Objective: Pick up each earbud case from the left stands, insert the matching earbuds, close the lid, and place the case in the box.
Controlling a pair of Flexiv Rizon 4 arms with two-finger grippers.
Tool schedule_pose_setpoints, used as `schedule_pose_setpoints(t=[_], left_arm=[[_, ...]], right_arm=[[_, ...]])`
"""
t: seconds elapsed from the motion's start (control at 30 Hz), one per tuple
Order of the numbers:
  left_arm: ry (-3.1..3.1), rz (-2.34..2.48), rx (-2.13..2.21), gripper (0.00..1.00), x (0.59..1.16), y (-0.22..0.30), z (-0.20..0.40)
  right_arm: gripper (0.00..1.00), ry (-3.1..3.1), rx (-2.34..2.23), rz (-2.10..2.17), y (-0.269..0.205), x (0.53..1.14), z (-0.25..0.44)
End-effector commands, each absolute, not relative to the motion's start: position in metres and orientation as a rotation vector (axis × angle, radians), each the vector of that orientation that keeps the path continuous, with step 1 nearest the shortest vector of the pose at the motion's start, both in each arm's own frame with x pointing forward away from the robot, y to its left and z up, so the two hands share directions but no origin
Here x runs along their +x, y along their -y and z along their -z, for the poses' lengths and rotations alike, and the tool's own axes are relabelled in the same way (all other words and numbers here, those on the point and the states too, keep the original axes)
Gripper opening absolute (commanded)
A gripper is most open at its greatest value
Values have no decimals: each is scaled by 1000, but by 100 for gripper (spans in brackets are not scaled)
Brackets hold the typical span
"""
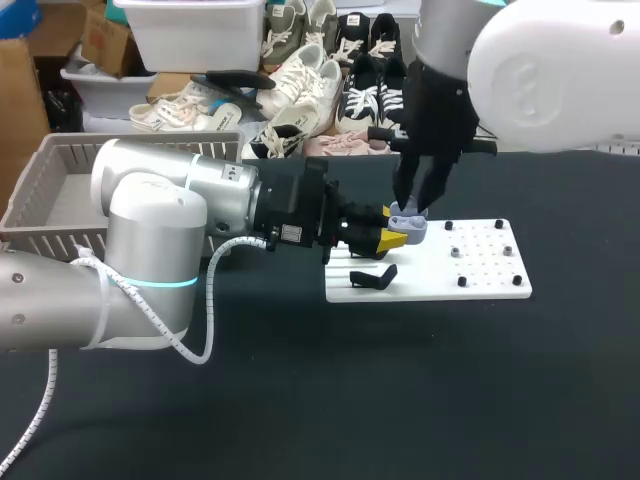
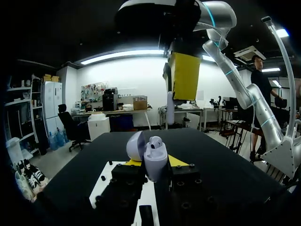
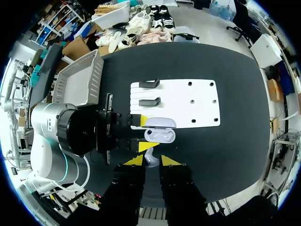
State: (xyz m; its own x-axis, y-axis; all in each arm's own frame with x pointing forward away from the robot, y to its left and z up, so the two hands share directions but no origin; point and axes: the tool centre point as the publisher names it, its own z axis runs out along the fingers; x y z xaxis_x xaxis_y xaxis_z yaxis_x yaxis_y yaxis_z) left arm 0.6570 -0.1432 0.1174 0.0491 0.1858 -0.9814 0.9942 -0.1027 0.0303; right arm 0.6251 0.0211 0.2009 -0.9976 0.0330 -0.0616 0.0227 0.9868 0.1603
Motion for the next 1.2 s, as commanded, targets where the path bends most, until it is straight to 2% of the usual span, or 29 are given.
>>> schedule_pose_setpoints(t=[0.03, 0.33, 0.77, 1.2], left_arm=[[-1267, 1158, 1442, 0, 658, 143, -117], [-1267, 1158, 1442, 0, 658, 143, -117], [-1267, 1158, 1442, 0, 658, 143, -117], [-1267, 1158, 1442, 0, 658, 143, -117]], right_arm=[[0, -3068, 44, -247, -21, 625, -201], [0, -3068, 44, -247, -21, 625, -201], [0, -3050, -202, -183, -32, 637, -195], [0, -3089, -181, -173, -30, 644, -187]])
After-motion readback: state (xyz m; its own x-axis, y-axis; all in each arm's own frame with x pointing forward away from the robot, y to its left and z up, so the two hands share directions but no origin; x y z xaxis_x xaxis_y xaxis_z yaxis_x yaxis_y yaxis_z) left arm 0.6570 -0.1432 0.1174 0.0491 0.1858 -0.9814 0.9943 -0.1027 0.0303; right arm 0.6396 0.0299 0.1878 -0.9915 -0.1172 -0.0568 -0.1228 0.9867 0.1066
